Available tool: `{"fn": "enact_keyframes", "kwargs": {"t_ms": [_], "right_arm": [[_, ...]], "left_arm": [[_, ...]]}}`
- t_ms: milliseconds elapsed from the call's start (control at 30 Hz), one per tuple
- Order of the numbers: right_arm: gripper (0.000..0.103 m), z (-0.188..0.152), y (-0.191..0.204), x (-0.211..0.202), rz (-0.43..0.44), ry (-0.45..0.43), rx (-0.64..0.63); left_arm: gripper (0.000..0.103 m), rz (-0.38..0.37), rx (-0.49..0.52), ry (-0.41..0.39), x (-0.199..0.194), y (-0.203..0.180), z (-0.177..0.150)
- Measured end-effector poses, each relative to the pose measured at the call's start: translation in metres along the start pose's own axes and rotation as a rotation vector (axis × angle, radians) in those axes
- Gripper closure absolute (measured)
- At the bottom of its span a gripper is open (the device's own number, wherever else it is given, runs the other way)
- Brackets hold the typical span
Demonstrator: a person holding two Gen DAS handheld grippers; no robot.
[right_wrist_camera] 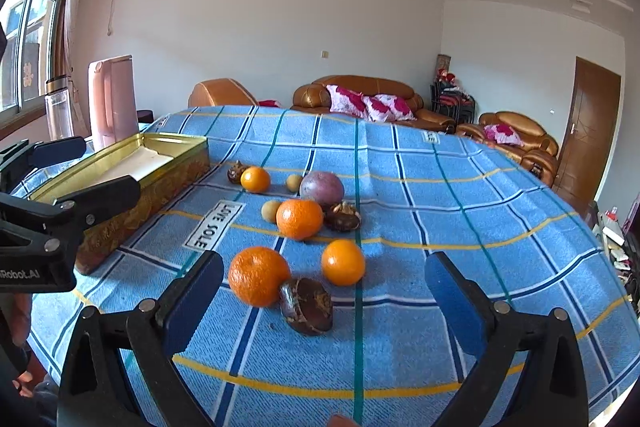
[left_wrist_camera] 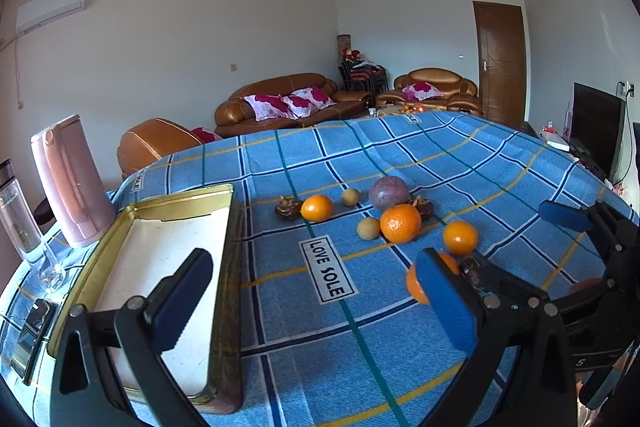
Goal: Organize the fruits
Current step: 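Grasp the dark brown mangosteen with the right tool while the left tool approaches a mandarin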
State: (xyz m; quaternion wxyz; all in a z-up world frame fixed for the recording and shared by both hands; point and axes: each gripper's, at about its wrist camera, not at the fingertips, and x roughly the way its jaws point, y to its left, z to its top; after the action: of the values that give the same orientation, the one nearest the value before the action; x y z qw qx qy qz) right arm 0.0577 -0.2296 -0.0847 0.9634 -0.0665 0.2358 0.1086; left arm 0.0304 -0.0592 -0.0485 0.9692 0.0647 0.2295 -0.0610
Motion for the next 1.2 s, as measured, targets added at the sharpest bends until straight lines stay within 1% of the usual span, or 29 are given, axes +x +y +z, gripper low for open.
{"fn": "enact_keyframes", "kwargs": {"t_ms": [33, 100, 133, 167, 200, 267, 333, 367, 433, 467, 500, 567, 700, 800, 900, 967, 1000, 1033, 1100, 1200], "right_arm": [[0.006, -0.002, -0.001, 0.003, 0.004, 0.015, -0.003], [0.017, -0.006, -0.001, 0.01, 0.014, 0.051, -0.009], [0.02, -0.008, -0.001, 0.012, 0.018, 0.065, -0.011], [0.025, -0.01, -0.001, 0.016, 0.023, 0.08, -0.012], [0.027, -0.012, -0.002, 0.019, 0.029, 0.092, -0.012], [0.028, -0.015, -0.001, 0.026, 0.035, 0.122, -0.013], [0.033, -0.016, -0.002, 0.032, 0.036, 0.139, -0.013], [0.038, -0.017, -0.002, 0.035, 0.041, 0.153, -0.013], [0.044, -0.018, -0.004, 0.041, 0.057, 0.186, -0.008], [0.052, -0.019, -0.004, 0.044, 0.07, 0.201, -0.005], [0.06, -0.019, -0.004, 0.044, 0.076, 0.201, -0.007], [0.067, -0.02, -0.003, 0.042, 0.077, 0.192, -0.016], [0.071, -0.021, -0.008, 0.036, 0.08, 0.163, 0.005], [0.072, -0.022, -0.013, 0.031, 0.067, 0.146, 0.01], [0.072, -0.023, -0.019, 0.025, 0.046, 0.132, 0.018], [0.072, -0.024, -0.024, 0.023, 0.03, 0.123, 0.023], [0.072, -0.024, -0.026, 0.022, 0.022, 0.12, 0.025], [0.072, -0.025, -0.028, 0.021, 0.015, 0.12, 0.026], [0.072, -0.026, -0.033, 0.021, 0.014, 0.118, 0.034], [0.072, -0.029, -0.035, 0.021, 0.023, 0.113, 0.045]], "left_arm": [[0.0, -0.007, 0.002, 0.008, 0.003, -0.002, -0.001], [0.0, -0.022, 0.01, 0.02, 0.009, -0.006, -0.002], [0.0, -0.031, 0.014, 0.026, 0.012, -0.008, -0.002], [0.0, -0.039, 0.017, 0.033, 0.015, -0.01, -0.003], [0.0, -0.046, 0.02, 0.04, 0.017, -0.012, -0.003], [0.0, -0.062, 0.028, 0.049, 0.021, -0.016, -0.003], [0.0, -0.064, 0.04, 0.054, 0.025, -0.021, -0.002], [0.0, -0.069, 0.046, 0.057, 0.027, -0.023, -0.002], [0.0, -0.078, 0.049, 0.073, 0.031, -0.026, -0.003], [0.0, -0.083, 0.051, 0.079, 0.033, -0.027, -0.003], [0.0, -0.088, 0.055, 0.086, 0.035, -0.029, -0.003], [0.0, -0.094, 0.064, 0.094, 0.038, -0.033, -0.004], [0.0, -0.117, 0.075, 0.113, 0.043, -0.039, -0.004], [0.001, -0.142, 0.075, 0.135, 0.05, -0.044, -0.003], [0.01, -0.162, 0.084, 0.164, 0.061, -0.053, -0.002], [0.011, -0.182, 0.091, 0.188, 0.068, -0.059, -0.003], [0.014, -0.188, 0.093, 0.2, 0.071, -0.063, -0.004], [0.02, -0.199, 0.095, 0.219, 0.074, -0.065, -0.004], [0.022, -0.217, 0.106, 0.25, 0.079, -0.071, -0.006], [0.024, -0.217, 0.124, 0.3, 0.087, -0.08, -0.012]]}}
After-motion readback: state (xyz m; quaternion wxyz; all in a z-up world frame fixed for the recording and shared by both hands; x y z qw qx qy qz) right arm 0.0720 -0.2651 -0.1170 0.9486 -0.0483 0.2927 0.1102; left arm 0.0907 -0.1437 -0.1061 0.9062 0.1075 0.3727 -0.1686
